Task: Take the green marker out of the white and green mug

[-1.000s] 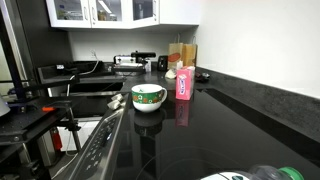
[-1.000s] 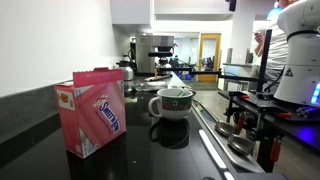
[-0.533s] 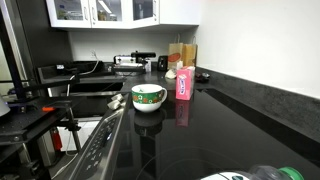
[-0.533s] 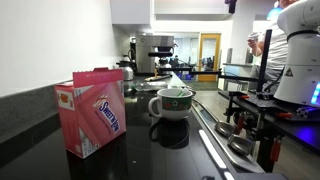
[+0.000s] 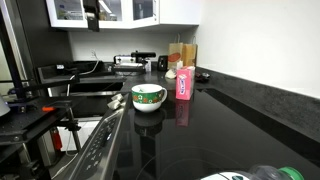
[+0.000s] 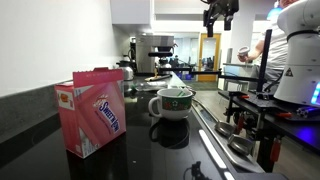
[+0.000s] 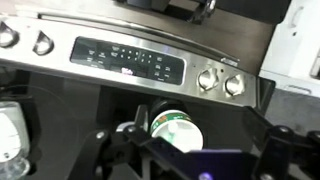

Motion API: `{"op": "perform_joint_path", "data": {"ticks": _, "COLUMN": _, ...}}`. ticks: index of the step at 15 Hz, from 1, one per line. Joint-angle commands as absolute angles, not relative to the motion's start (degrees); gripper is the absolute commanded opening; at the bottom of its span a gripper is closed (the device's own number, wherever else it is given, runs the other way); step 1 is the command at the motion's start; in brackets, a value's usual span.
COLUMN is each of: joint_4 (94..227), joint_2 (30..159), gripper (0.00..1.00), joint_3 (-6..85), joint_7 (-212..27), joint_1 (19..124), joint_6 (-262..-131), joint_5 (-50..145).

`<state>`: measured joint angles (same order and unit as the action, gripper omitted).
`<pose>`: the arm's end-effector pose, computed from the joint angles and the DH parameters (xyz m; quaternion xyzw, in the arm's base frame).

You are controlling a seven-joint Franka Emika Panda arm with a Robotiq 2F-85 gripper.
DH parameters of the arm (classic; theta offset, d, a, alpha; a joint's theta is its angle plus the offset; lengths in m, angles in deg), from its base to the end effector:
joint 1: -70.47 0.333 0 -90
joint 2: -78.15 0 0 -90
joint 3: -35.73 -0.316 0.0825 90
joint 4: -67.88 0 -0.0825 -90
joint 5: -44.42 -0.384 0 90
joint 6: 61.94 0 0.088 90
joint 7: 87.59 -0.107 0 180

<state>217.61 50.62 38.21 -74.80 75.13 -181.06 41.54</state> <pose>0.3778 0.0173 0.4049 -0.9919 -0.1201 0.0242 0.0339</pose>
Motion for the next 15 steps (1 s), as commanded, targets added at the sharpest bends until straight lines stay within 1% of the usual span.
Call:
{"op": "perform_joint_path", "data": {"ticks": 1, "joint_4": 208.58, "joint_2": 65.94, "gripper": 1.0, "joint_3": 36.33, "joint_7": -77.37, "joint_1": 74.23, "joint_6": -184.62, "joint_5": 43.96}}
{"op": "perform_joint_path", "data": {"ticks": 5, "joint_4": 200.97, "joint_2": 79.05, "gripper": 1.0, "joint_3": 35.79, "joint_7": -77.06, "joint_1": 73.88, "joint_6": -190.38, "joint_5": 46.1}}
{"op": "perform_joint_path", "data": {"ticks": 8, "joint_4": 197.12, "joint_2": 85.49, "gripper": 0.99, "joint_3": 35.06, "joint_7": -76.86, "joint_1": 74.12, "joint_6": -190.95, "joint_5": 45.87}}
{"op": "perform_joint_path", "data": {"ticks": 9, "joint_4": 196.31, "joint_2": 87.0, "gripper": 0.94, "joint_3": 34.62, "joint_7": -76.73, "joint_1": 74.26, "joint_6": -190.76, "joint_5": 45.6}}
{"op": "perform_joint_path", "data": {"ticks": 10, "joint_4": 195.65, "joint_2": 88.27, "gripper": 0.92, "joint_3": 34.2, "joint_7": -76.95, "joint_1": 74.39, "joint_6": -190.69, "joint_5": 45.73}}
{"op": "perform_joint_path", "data": {"ticks": 11, "joint_4": 195.05, "joint_2": 89.61, "gripper": 0.85, "joint_3": 33.77, "joint_7": -77.43, "joint_1": 74.65, "joint_6": -190.96, "joint_5": 46.35}}
{"op": "perform_joint_path", "data": {"ticks": 13, "joint_4": 194.12, "joint_2": 91.58, "gripper": 0.84, "joint_3": 33.04, "joint_7": -78.58, "joint_1": 75.2, "joint_6": -190.81, "joint_5": 47.34}}
{"op": "perform_joint_path", "data": {"ticks": 14, "joint_4": 193.71, "joint_2": 92.48, "gripper": 0.78, "joint_3": 32.75, "joint_7": -78.93, "joint_1": 75.38, "joint_6": -190.74, "joint_5": 47.69}}
{"op": "perform_joint_path", "data": {"ticks": 15, "joint_4": 193.51, "joint_2": 93.2, "gripper": 0.82, "joint_3": 32.62, "joint_7": -79.9, "joint_1": 75.71, "joint_6": -190.68, "joint_5": 48.47}}
